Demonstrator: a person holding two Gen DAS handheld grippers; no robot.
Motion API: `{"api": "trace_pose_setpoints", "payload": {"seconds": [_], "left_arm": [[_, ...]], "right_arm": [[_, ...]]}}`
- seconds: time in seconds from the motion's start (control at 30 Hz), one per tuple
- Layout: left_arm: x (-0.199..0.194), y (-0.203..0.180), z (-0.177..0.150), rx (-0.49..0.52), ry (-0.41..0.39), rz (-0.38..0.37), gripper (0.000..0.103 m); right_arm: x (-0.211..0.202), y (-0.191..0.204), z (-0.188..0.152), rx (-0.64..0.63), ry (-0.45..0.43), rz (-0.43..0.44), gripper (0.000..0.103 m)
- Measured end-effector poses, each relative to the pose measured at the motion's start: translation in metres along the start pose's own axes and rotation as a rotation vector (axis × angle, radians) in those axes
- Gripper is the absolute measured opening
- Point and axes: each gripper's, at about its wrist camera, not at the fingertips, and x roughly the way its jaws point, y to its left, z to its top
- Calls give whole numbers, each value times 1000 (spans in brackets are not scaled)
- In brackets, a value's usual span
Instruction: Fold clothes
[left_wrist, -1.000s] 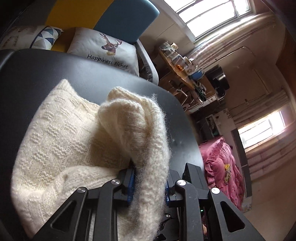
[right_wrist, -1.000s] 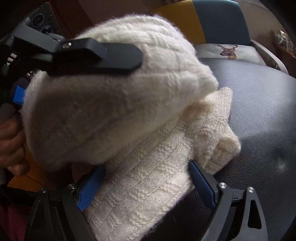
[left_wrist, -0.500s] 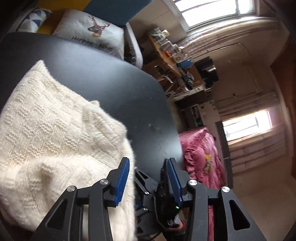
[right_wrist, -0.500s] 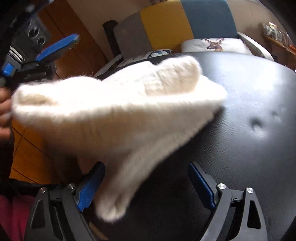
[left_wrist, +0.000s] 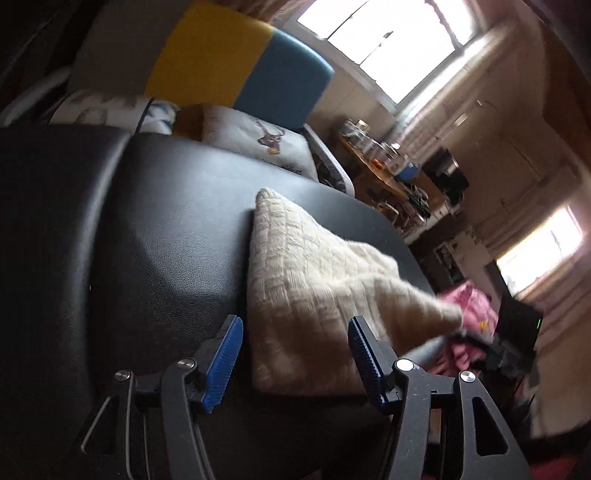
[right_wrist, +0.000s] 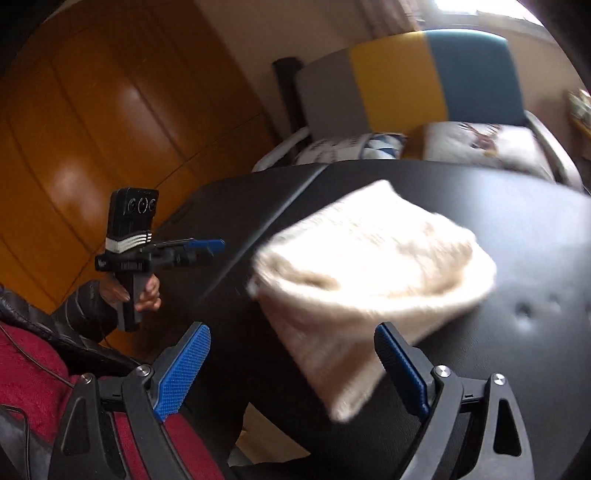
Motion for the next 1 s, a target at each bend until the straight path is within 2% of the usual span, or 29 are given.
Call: {"api": "trace_pose_setpoints", "payload": {"seconds": [0.1,0.2,0.33,0.37,0.4,0.47,0.5,0.6,0.67,0.77,0.83,0.9,1.0], "left_arm": [[10,-27,-13,207,16,2,60],[32,-45,-17,362,52,-18,60],[66,-59,-22,557,123,-22,61],[76,-60,-24,604,144,-8,61],[85,-60,-27,649,161,25,61],[100,-52,-30,682,199,56,57],[104,-46,-30,663,211,54,42],[93,-36,-32,628,204,22,18],[88,-34,-35,626,209,23,15],[84,-34,-40,613,217,14,13],[86,-35,-41,600,223,2,13],[85,-40,-40,610,230,2,13],[79,-48,-35,644,226,10,13]], "right_arm": [[25,-5,23,49,138,42,94],[41,-21,19,125,211,45,94],[47,-45,3,290,160,174,94],[49,-51,-3,326,150,204,94],[53,-59,-12,368,160,198,94],[62,-72,-32,433,199,153,90],[61,-74,-39,446,188,156,86],[39,-64,-41,430,130,134,86],[17,-54,-35,389,89,77,86],[-18,-35,-16,303,-33,33,86],[-25,-14,4,199,-66,23,87],[-14,2,21,110,-17,31,87],[14,10,20,42,109,1,87]]}}
